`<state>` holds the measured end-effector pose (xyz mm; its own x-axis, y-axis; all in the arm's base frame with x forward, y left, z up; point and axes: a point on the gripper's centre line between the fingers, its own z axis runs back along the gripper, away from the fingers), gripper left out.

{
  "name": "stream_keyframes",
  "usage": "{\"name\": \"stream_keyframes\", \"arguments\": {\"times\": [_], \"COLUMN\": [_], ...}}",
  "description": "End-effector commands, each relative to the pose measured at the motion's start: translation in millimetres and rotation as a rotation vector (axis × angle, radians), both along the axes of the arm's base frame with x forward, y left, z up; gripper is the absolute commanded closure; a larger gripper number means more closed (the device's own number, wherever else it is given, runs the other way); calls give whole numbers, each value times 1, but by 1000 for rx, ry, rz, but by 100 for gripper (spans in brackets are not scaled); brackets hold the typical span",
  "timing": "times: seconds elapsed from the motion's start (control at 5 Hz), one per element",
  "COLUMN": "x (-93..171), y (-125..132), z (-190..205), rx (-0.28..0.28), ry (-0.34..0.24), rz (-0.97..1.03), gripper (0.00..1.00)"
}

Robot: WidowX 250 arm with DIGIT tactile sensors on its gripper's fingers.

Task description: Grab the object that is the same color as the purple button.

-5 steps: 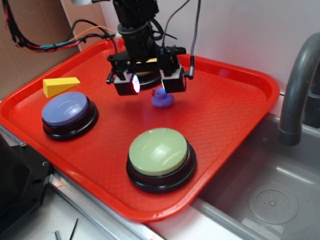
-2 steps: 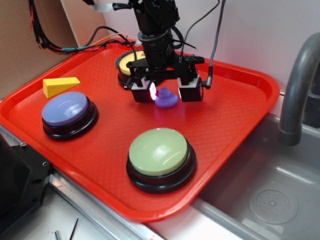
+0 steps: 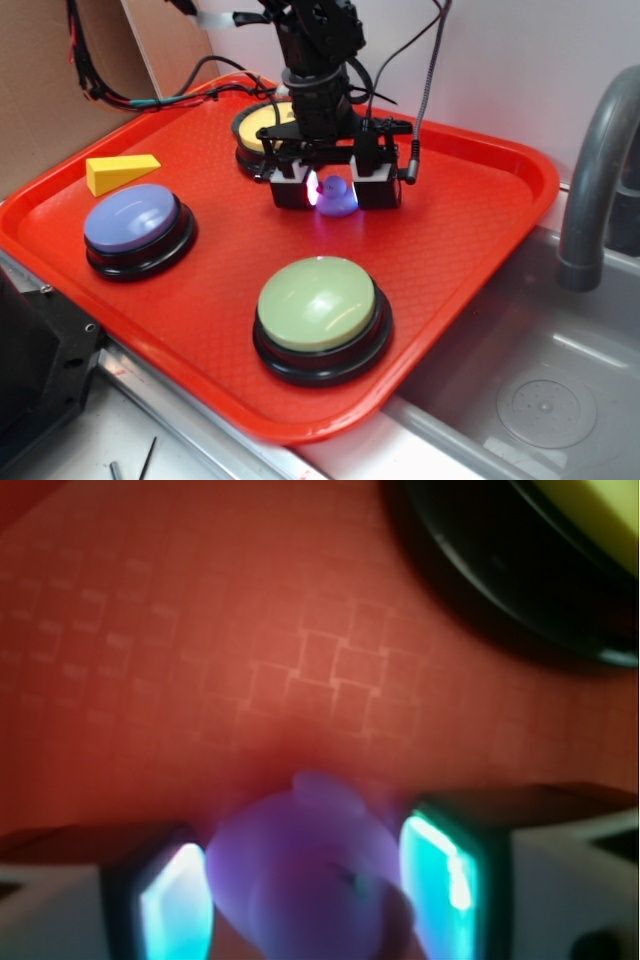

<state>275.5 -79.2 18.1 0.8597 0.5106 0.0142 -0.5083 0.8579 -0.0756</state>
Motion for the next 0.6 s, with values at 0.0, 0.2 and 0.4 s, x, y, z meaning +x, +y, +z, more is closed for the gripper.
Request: {"name": "stream_keyframes", "arguments": {"times": [0.0,0.2,0.4], "x": [3,-14,-35], "y": [8,5,11], "z": [54,105,155], "rx": [73,101,86], "ry": [-74,-156,-139], "rz": [-26,-48,-18], "gripper": [100,100,100]}}
